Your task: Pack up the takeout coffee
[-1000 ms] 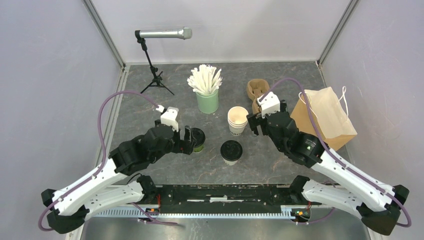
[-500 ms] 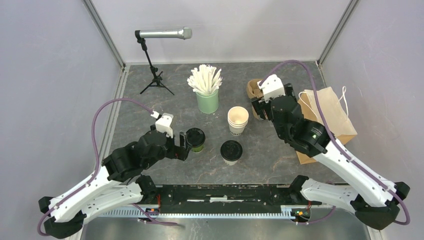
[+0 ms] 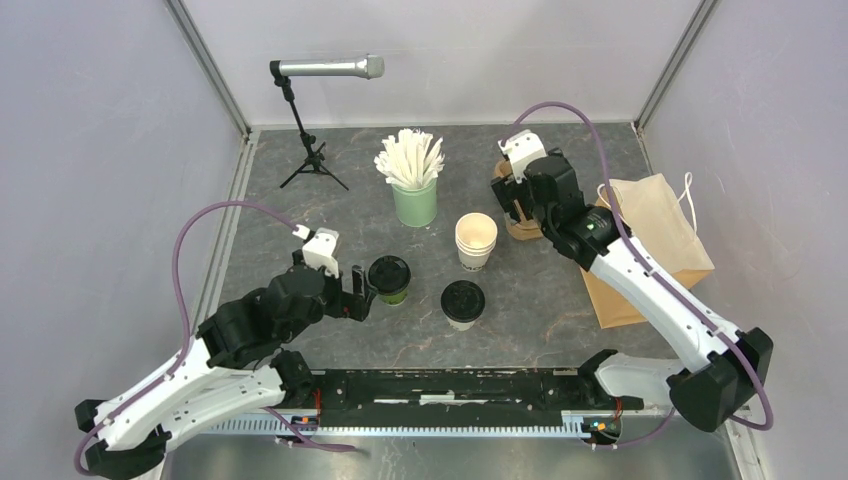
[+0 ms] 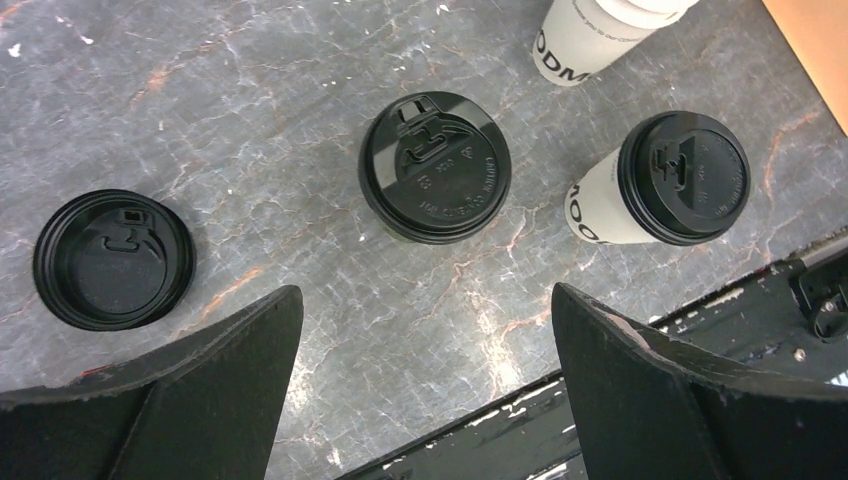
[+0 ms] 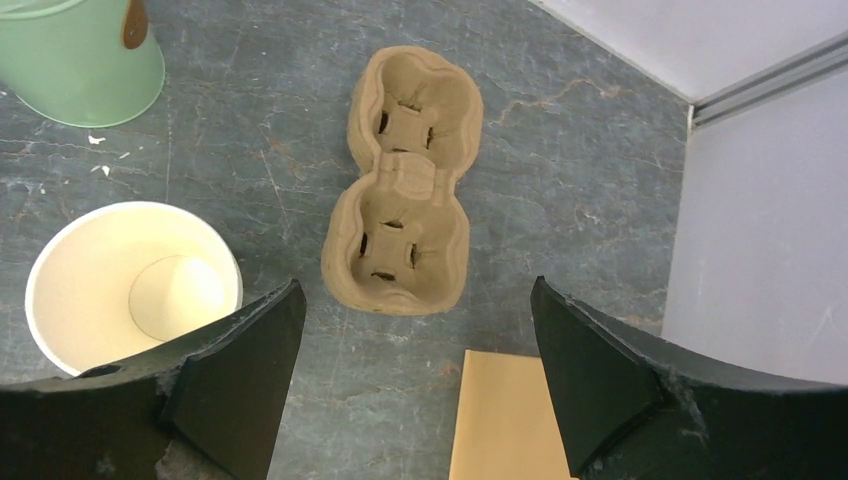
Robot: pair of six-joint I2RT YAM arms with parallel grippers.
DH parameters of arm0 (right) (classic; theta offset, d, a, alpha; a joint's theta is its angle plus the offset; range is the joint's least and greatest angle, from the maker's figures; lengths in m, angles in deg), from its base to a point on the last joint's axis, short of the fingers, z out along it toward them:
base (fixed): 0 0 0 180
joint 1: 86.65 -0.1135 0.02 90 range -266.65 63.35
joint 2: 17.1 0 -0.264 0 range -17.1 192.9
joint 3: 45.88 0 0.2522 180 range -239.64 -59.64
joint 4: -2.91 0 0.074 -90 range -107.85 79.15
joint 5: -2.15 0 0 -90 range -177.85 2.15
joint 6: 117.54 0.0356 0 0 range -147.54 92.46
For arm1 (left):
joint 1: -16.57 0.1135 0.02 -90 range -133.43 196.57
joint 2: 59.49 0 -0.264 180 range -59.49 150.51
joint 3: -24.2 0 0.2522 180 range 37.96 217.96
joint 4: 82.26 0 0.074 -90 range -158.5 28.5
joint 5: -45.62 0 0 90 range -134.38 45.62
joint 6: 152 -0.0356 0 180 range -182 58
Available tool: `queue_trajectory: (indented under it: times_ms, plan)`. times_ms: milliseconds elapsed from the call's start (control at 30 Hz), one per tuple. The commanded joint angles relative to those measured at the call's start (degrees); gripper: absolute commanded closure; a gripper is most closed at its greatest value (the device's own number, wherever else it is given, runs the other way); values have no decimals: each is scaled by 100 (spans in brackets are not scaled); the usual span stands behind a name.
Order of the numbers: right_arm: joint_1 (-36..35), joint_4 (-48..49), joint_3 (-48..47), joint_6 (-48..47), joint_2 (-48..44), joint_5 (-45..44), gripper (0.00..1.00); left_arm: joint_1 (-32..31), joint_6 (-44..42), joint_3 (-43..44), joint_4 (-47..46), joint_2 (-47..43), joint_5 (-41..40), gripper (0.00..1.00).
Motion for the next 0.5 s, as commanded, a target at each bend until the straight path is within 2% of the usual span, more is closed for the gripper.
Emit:
queue_trajectory:
  times_ms: [0,133,233,467]
  plan:
    - [358,520,-348,-200,249,690,10,-15,96,-7,47,-75,-624,0]
    - [798,846,-266,-246,727,1227,11,-17,151,38,134,-137,-787,0]
    - [1038,1094,-285,-300,1148,1610,17,-19,201,-31,60,-328,-804,3]
    - [1337,1528,-655,-309,2011,1598,22,-18,272,2,-281,-352,-1123,4]
